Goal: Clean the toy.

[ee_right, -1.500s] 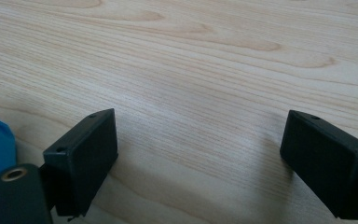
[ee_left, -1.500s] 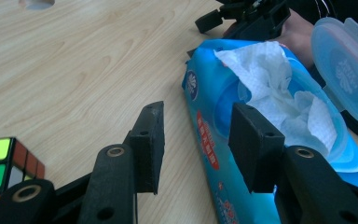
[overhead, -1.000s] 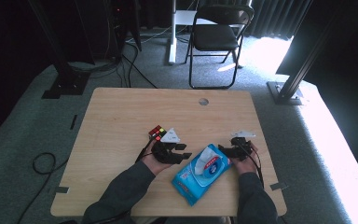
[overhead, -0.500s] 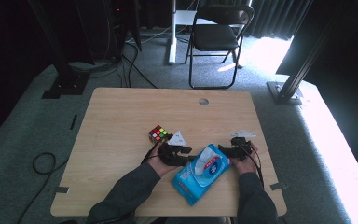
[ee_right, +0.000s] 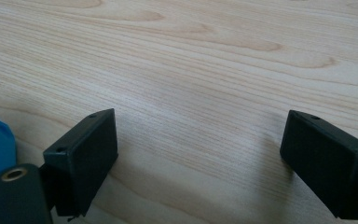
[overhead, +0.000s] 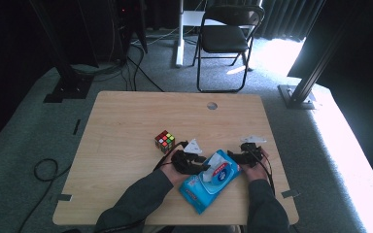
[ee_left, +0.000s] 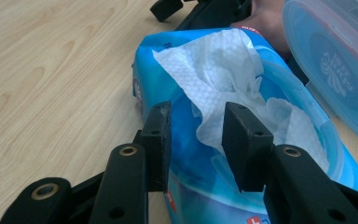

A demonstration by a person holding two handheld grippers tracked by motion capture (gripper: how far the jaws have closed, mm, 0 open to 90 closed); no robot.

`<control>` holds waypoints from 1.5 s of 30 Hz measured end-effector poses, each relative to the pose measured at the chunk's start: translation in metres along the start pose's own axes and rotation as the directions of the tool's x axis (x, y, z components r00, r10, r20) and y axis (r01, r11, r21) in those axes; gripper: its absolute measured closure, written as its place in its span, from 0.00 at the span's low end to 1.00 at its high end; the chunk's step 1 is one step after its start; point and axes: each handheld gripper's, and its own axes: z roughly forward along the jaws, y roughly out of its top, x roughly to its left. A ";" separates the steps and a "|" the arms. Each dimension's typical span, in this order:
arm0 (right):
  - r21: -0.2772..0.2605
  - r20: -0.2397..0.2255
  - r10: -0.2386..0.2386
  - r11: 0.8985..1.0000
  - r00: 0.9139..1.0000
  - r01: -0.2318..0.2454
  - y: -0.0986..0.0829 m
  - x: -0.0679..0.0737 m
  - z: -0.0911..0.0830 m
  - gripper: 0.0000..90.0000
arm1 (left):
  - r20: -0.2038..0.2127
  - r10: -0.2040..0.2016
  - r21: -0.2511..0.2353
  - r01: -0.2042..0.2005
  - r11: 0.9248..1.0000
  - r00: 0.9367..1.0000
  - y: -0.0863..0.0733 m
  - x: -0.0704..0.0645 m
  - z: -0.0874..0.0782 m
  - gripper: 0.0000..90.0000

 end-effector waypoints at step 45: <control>0.000 0.000 0.000 1.000 1.000 0.000 0.000 0.000 0.000 0.12 | -0.015 0.053 -0.008 -0.053 0.999 0.999 -0.002 -0.005 -0.013 1.00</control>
